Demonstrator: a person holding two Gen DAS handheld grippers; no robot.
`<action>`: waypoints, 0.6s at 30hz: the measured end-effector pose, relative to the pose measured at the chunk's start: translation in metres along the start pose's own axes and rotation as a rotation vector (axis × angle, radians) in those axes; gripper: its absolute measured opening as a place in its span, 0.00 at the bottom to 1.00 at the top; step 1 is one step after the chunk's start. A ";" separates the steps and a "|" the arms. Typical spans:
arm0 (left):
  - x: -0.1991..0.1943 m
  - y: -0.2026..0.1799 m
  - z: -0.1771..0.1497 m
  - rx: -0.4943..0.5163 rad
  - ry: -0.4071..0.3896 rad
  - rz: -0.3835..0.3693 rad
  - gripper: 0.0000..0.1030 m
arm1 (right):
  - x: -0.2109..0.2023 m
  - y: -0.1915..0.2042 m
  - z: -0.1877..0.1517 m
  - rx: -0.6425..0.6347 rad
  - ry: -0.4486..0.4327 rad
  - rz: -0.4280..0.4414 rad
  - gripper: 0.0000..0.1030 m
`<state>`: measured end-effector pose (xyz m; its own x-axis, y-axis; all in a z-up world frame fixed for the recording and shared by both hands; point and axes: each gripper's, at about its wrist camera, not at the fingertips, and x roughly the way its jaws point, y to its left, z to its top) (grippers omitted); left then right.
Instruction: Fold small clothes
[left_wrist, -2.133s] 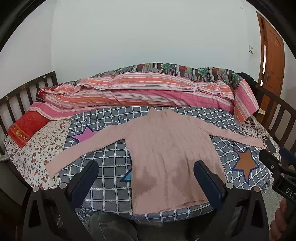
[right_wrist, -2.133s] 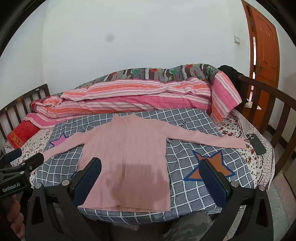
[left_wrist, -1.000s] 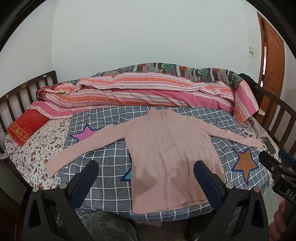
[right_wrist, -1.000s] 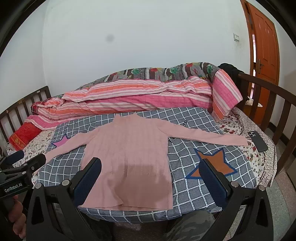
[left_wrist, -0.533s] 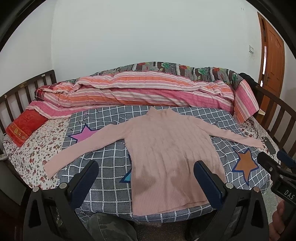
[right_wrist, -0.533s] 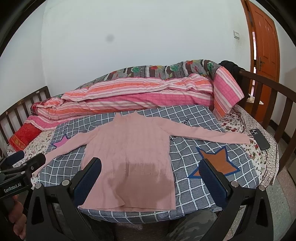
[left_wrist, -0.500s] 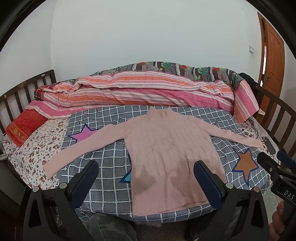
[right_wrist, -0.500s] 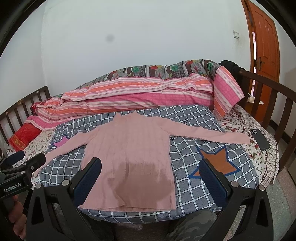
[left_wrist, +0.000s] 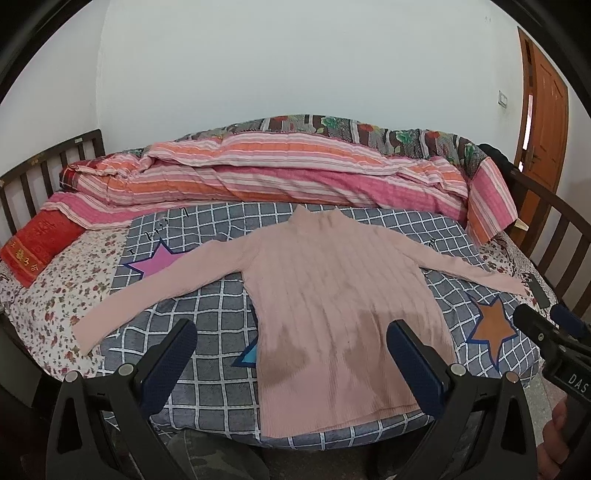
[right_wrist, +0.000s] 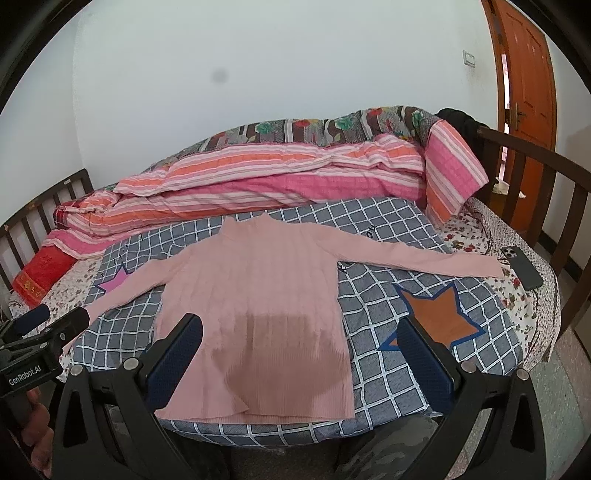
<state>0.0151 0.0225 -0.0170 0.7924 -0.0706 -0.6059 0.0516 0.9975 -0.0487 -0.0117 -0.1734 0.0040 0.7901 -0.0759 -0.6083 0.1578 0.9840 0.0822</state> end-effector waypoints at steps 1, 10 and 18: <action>0.003 -0.001 0.000 0.003 0.001 0.000 1.00 | 0.002 0.001 0.000 -0.002 0.003 -0.004 1.00; 0.026 0.011 -0.002 -0.030 0.006 -0.042 1.00 | 0.020 0.002 0.001 0.003 0.015 -0.014 1.00; 0.063 0.053 -0.013 -0.117 0.043 -0.014 0.99 | 0.051 0.000 -0.004 0.016 0.061 -0.019 1.00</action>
<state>0.0603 0.0708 -0.0681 0.7649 -0.0873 -0.6382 -0.0106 0.9889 -0.1480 0.0265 -0.1764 -0.0306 0.7495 -0.0845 -0.6566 0.1829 0.9797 0.0827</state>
